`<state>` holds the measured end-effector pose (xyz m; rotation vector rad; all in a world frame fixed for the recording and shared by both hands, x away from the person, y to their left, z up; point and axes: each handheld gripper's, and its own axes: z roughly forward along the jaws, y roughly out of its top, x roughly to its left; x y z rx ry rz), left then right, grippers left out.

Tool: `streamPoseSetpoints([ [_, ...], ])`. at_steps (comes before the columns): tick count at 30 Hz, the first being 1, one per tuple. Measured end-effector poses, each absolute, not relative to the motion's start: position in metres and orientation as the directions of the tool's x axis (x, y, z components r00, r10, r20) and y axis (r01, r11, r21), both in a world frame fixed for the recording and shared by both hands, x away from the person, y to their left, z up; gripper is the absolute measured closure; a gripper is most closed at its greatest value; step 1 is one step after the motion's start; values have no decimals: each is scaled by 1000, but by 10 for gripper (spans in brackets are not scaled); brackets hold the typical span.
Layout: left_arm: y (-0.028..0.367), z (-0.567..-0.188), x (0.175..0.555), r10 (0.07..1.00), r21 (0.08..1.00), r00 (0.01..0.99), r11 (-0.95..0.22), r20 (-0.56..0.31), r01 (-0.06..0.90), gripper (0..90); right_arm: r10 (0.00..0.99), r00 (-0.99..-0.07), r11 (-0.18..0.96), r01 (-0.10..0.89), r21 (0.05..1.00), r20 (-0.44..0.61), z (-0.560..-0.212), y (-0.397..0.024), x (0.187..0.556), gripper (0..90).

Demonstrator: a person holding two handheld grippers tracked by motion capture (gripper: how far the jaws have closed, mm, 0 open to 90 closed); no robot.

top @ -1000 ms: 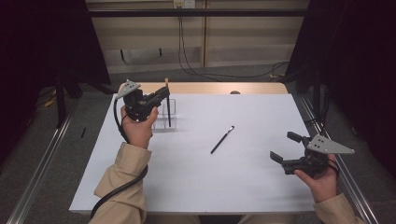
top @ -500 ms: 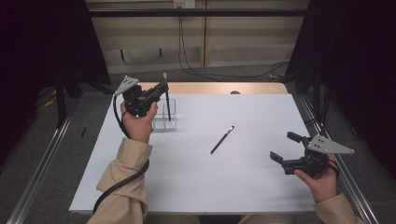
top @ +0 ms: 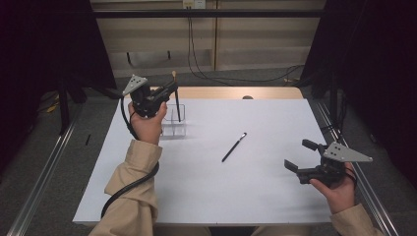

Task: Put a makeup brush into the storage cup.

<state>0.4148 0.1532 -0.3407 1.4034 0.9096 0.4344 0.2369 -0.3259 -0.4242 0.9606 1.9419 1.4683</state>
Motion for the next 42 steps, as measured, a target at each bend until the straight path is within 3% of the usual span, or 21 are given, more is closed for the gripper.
streamPoseSetpoints([
  [27, 145, -329, 431, 751, 972, 618, 160, -234, 173, 844, 788, -616, 162, 229, 960, 14, -426, -327, 238, 14],
  [42, 147, -341, 440, 772, 974, 594, 160, -224, 159, 844, 785, -620, 169, 231, 958, 10, -426, -326, 238, 14],
])
